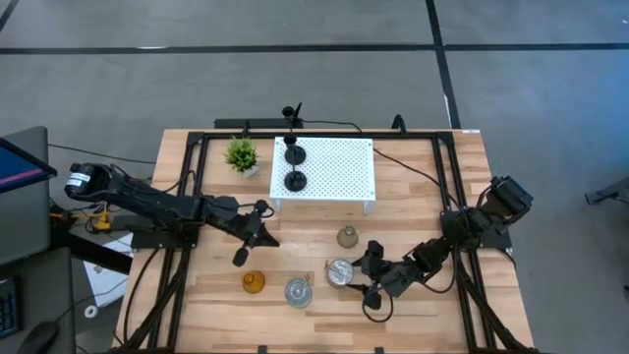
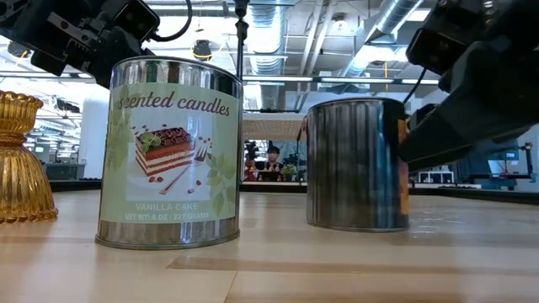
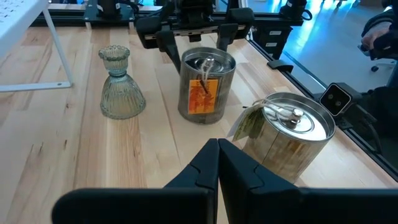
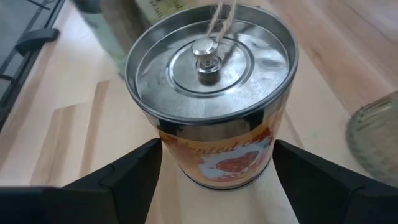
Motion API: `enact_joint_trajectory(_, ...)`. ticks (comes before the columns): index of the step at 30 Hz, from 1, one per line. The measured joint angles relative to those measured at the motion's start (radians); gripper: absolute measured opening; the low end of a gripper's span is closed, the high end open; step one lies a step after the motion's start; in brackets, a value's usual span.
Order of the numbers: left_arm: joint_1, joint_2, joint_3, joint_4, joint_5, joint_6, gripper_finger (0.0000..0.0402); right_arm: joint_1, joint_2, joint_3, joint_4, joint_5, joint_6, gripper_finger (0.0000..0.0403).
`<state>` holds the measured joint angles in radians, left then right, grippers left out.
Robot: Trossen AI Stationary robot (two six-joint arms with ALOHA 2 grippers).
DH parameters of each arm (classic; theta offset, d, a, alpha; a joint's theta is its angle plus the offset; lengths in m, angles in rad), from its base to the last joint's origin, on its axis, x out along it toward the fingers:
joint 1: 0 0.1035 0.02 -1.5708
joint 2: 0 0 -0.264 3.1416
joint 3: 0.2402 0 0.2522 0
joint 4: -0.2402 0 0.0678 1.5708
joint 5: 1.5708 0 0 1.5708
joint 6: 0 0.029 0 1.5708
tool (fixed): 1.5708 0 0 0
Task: Pick & Place candle stick holders
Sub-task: Put the right silver scented candle can on the shelf
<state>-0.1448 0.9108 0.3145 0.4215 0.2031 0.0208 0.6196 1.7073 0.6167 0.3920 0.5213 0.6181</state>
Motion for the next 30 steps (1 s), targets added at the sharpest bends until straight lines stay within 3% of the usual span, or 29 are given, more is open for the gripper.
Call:
enact_joint_trajectory(17, 0.000, 0.021, 0.000, 0.048, 0.000, 0.000, 0.0008, -0.011, 0.000, 0.000, 0.006, -0.102, -0.049, 0.0311)
enact_joint_trajectory(30, 0.000, 0.344, 0.000, 0.381, 0.000, -0.070, 0.0007, -0.034, 0.000, 0.000, 0.006, -0.103, -0.050, 0.0311)
